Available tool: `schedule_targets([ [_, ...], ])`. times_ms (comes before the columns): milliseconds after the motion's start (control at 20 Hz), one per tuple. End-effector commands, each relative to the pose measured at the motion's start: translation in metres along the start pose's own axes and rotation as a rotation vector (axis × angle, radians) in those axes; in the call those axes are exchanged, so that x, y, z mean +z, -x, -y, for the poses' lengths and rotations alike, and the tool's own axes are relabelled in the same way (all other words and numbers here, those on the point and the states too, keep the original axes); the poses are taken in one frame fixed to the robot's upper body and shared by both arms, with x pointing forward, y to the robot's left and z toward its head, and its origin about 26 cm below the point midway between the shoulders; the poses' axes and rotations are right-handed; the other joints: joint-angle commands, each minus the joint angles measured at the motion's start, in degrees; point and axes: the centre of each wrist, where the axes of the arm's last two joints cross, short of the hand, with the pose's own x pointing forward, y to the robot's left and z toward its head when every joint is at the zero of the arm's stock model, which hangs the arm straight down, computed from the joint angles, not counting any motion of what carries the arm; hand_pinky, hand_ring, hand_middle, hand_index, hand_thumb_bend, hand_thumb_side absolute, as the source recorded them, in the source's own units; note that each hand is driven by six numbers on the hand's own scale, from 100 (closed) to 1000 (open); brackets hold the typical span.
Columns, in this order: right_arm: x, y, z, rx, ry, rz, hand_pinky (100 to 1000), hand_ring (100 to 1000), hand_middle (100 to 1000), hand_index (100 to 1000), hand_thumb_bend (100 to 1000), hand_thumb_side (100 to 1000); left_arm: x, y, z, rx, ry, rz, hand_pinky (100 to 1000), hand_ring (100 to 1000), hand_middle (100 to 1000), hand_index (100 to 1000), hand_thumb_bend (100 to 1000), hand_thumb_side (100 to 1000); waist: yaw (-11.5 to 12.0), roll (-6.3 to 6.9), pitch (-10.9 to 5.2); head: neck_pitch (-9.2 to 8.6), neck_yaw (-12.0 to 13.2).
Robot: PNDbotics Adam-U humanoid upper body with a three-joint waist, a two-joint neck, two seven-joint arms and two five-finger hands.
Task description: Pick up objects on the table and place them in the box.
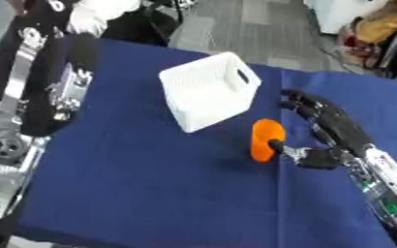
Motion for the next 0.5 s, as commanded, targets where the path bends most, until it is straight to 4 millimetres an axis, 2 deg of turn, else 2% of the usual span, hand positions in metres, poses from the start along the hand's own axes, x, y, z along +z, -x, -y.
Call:
schedule_targets([
  [50, -0.0082, 0.0009, 0.0062, 0.017, 0.010, 0.014, 843, 853, 927, 880, 515, 1000, -0.0083, -0.0045, -0.0038, -0.003, -0.003, 0.039, 1000, 885, 970, 886, 144, 822, 0.13, 0.28, -0.42, -0.90, -0.46],
  [500, -0.0163, -0.0004, -0.0004, 0.015, -0.002, 0.025, 838, 851, 927, 883, 509, 1000, -0.0128, -0.0057, -0.0030, 0.006, -0.011, 0.056, 1000, 886, 970, 887, 146, 820, 0.75, 0.29, 0.14, -1.50, -0.65],
])
